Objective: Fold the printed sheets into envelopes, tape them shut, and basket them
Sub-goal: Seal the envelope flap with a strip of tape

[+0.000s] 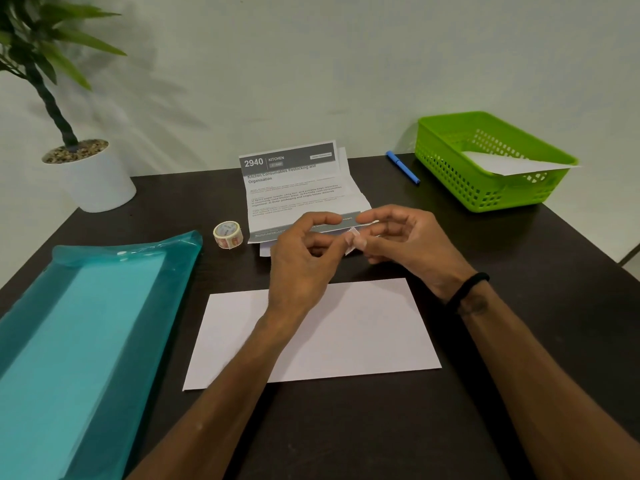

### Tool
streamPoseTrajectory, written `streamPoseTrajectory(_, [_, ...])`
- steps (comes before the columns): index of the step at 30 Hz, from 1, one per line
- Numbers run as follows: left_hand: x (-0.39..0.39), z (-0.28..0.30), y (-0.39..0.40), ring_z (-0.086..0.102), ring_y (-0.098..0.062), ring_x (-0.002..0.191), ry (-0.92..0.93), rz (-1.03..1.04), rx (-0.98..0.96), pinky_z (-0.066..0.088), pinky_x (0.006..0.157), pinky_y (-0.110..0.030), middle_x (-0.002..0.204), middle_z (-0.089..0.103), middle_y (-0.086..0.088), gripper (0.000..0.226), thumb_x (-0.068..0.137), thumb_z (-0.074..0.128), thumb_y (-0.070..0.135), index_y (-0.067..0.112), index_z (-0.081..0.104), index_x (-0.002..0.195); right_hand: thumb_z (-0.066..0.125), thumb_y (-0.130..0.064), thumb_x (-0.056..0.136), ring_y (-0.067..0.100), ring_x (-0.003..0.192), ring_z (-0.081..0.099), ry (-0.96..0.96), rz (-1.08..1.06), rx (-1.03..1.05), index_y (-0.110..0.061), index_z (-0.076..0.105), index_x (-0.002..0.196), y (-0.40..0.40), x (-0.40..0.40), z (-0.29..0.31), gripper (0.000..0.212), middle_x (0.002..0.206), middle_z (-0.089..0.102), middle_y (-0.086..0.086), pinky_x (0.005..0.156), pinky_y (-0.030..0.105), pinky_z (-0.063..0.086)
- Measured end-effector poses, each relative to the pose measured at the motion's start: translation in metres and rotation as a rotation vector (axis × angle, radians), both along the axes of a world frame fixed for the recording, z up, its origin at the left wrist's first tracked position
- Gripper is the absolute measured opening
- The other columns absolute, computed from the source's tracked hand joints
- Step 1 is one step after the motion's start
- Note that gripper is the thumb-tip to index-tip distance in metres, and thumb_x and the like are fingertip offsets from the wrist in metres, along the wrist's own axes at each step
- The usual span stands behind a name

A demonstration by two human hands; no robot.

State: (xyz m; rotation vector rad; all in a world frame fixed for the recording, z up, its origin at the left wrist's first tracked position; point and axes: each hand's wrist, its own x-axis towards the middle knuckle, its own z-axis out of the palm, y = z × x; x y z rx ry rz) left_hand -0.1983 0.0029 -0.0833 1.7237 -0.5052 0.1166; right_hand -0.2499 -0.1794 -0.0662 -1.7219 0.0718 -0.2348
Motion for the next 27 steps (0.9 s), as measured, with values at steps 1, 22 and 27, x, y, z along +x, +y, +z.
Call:
streamPoseTrajectory(1, [-0.001, 0.000, 0.000, 0.075, -0.006, 0.078, 0.002, -0.007, -0.001, 0.056, 0.073, -0.015, 0.085, 0.080, 0.006, 0.030, 0.090, 0.079, 0.030, 0.022, 0.069, 0.118, 0.084, -0.015, 0.084, 0.029, 0.087, 0.076, 0.002, -0.024, 0.001, -0.011, 0.071, 0.116, -0.001, 0.001, -0.001, 0.034, 0.098, 0.080, 0.009, 0.082, 0.044, 0.064])
streamPoseTrajectory(22, [-0.021, -0.008, -0.010, 0.059, -0.002, 0.069, -0.507, -0.238, 0.537, 0.049, 0.070, -0.017, 0.086, 0.070, 0.012, 0.024, 0.099, 0.065, 0.037, 0.029, 0.067, 0.121, 0.084, -0.010, 0.081, 0.013, 0.069, 0.065, 0.226, 0.110, -0.240, -0.005, 0.073, 0.104, -0.058, -0.030, 0.002, 0.026, 0.089, 0.078, 0.014, 0.053, 0.019, 0.048])
streamPoseTrajectory(27, [-0.021, -0.009, -0.010, 0.063, -0.005, 0.069, -0.513, -0.303, 0.546, 0.057, 0.071, -0.028, 0.077, 0.068, 0.014, 0.022, 0.099, 0.064, 0.039, 0.037, 0.066, 0.121, 0.086, -0.013, 0.079, 0.014, 0.074, 0.072, 0.242, 0.131, -0.311, -0.007, 0.072, 0.105, -0.056, -0.028, 0.003, 0.030, 0.091, 0.080, 0.010, 0.057, 0.020, 0.054])
